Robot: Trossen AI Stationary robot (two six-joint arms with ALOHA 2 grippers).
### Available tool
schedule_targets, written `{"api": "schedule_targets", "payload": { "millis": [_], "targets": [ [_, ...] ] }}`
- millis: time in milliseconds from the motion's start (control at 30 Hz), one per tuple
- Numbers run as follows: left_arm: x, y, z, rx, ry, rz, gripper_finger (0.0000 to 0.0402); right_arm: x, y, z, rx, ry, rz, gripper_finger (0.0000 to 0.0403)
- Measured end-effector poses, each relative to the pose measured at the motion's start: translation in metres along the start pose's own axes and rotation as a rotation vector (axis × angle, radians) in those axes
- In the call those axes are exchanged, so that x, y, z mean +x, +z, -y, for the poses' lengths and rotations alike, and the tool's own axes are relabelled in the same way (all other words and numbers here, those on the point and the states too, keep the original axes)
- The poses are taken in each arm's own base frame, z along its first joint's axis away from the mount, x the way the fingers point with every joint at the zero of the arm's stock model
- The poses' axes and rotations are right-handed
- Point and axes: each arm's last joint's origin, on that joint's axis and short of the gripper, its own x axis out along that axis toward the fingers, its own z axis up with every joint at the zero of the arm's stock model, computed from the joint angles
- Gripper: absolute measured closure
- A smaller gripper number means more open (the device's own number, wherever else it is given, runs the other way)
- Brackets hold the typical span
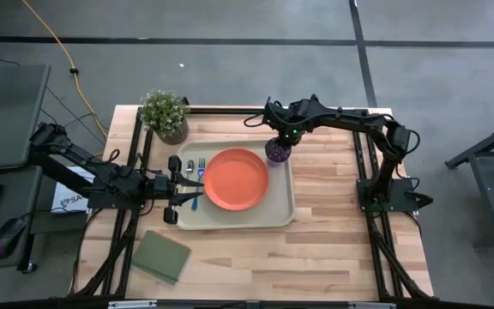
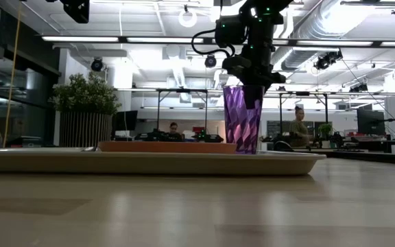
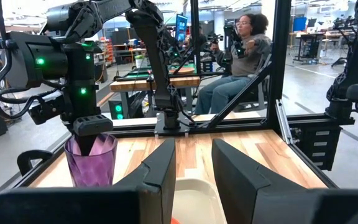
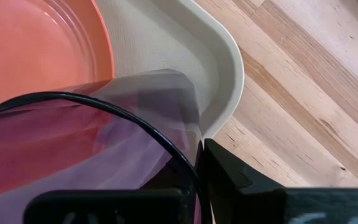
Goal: Pick and place plate/cup/fork/spoon on tray
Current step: Put the purple glass on the gray tray
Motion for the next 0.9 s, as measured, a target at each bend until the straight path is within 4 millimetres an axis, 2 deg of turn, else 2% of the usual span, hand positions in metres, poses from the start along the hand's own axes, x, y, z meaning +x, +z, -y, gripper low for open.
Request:
{"api": "schedule_targets", "payload": {
  "millis": [633,733,900],
  "targets": [
    [0.0000,0.0000,0.0000,0.000,0.000,0.000,0.0316,0.0000,-0.0001,0.0000,0.000,0.001,-0.001,0.0383],
    [0.0000,0.0000,0.0000,0.000,0.000,0.000,0.0316,-0.0001,0.0000,0.0000,0.000,0.000,0.000,0.0373],
    [0.0000,0.0000,0.0000,0.000,0.000,0.000,0.0316,-0.0003,-0.0002,0.0003,-0.001,-0.009,0.003,0.0332]
  ]
}}
